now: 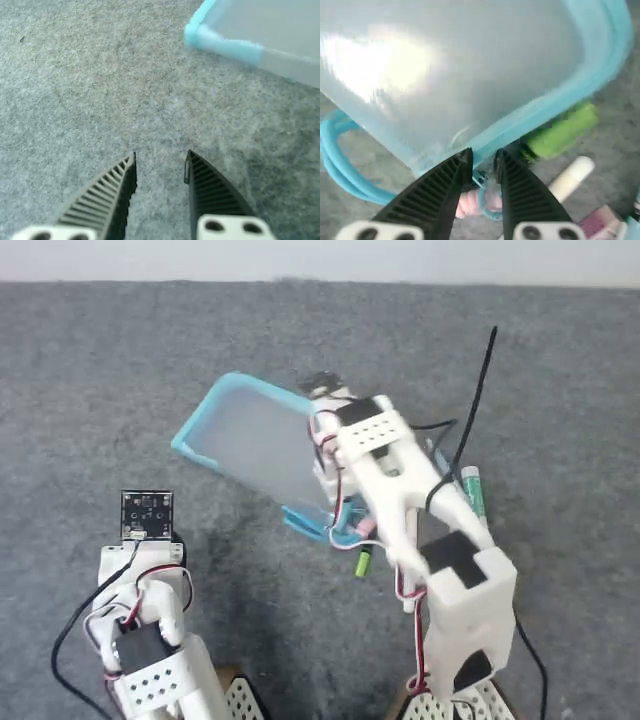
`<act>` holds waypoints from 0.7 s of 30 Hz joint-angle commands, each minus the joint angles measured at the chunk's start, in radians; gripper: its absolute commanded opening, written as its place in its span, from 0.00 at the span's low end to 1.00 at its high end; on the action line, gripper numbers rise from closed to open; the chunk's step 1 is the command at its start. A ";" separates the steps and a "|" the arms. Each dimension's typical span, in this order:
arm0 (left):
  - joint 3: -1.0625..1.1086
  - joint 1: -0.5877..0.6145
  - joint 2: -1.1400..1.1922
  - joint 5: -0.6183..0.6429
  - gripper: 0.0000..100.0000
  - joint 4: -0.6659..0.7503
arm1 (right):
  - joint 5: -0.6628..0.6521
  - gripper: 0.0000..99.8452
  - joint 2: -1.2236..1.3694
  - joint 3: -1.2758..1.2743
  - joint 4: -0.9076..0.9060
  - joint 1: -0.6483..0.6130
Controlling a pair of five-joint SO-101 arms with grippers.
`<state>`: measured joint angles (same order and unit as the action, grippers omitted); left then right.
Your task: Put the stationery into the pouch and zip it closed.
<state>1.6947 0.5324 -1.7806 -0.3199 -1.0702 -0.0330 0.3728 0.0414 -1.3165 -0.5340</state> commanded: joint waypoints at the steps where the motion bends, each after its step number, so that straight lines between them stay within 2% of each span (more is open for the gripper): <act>1: -0.007 -0.008 0.002 -0.005 0.15 -0.002 | 0.014 0.09 -0.162 0.009 -0.013 -0.056; 5: -0.007 -0.008 0.002 -0.005 0.15 0.000 | 0.015 0.09 -0.377 -0.095 0.073 -0.058; 9: -0.007 -0.008 0.002 -0.005 0.15 0.002 | 0.002 0.09 -0.567 -0.319 0.188 -0.054; 14: -0.007 -0.008 0.002 -0.005 0.15 0.002 | -0.104 0.09 -0.713 -0.592 0.246 -0.050; 16: -0.007 -0.008 0.002 -0.005 0.15 0.003 | -0.063 0.09 -0.727 -0.651 0.289 -0.030; 21: -0.007 -0.008 0.002 -0.005 0.15 0.000 | 0.147 0.09 -0.671 -0.684 0.335 0.018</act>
<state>1.6947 0.5324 -1.7806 -0.3199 -1.0702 0.0115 -0.2869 -0.6460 -1.0142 -0.5478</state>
